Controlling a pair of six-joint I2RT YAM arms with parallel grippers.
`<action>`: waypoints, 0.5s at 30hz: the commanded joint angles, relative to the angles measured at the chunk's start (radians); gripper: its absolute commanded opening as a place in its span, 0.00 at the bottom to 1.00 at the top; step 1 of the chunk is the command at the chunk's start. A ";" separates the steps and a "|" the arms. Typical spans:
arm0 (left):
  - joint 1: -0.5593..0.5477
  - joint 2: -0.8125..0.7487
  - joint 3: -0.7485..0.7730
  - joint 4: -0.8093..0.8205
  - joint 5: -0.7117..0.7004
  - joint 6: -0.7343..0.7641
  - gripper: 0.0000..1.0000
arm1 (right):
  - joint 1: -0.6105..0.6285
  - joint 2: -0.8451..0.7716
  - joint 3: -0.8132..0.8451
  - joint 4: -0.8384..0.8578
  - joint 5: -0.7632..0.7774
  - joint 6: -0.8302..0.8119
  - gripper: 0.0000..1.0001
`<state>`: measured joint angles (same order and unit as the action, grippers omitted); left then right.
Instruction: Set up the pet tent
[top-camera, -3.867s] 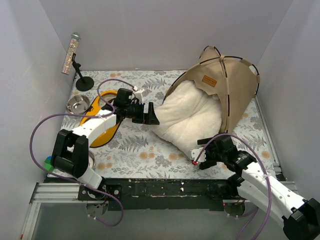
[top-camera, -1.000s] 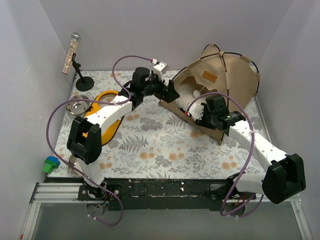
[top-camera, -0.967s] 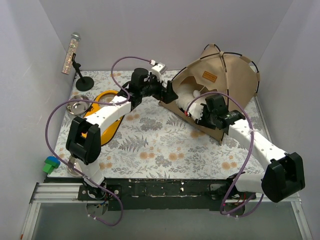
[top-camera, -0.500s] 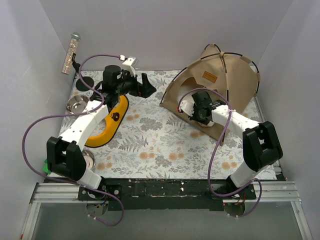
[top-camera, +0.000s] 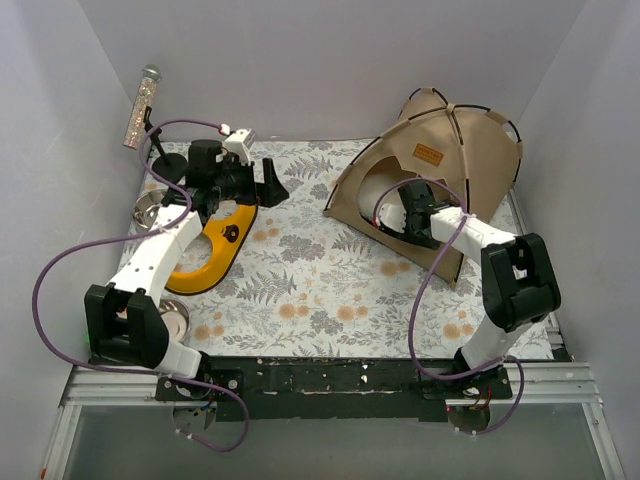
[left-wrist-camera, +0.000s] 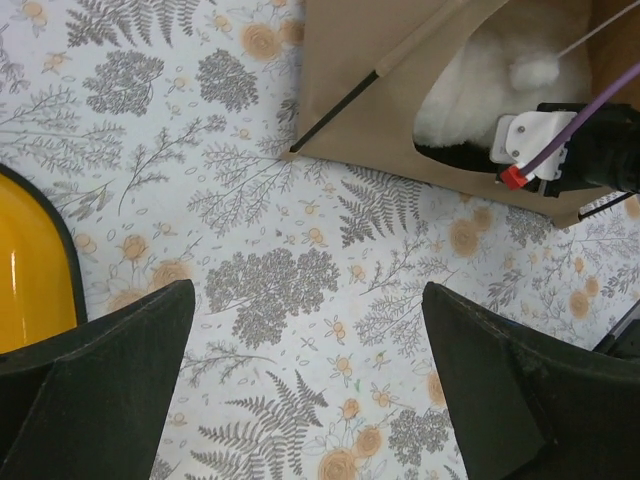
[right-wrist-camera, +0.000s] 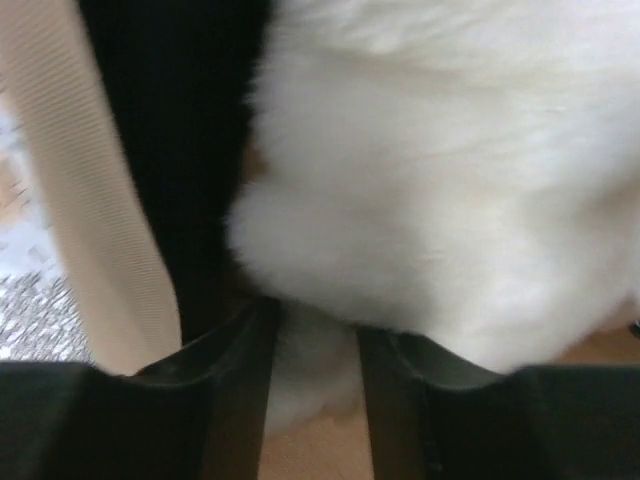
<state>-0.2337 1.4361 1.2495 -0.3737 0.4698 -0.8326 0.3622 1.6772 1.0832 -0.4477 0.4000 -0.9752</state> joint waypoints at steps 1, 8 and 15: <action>0.057 0.018 0.128 -0.187 0.073 0.058 0.98 | 0.010 -0.097 0.084 -0.175 -0.157 0.076 0.55; 0.132 0.082 0.267 -0.430 0.151 0.113 0.98 | 0.061 -0.299 0.142 -0.290 -0.349 0.121 0.71; 0.332 0.218 0.527 -0.735 0.179 0.194 0.98 | 0.066 -0.405 0.259 -0.214 -0.501 0.382 0.84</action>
<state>-0.0219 1.6287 1.6653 -0.8677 0.6289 -0.7261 0.4267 1.3209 1.2896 -0.7063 0.0151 -0.7998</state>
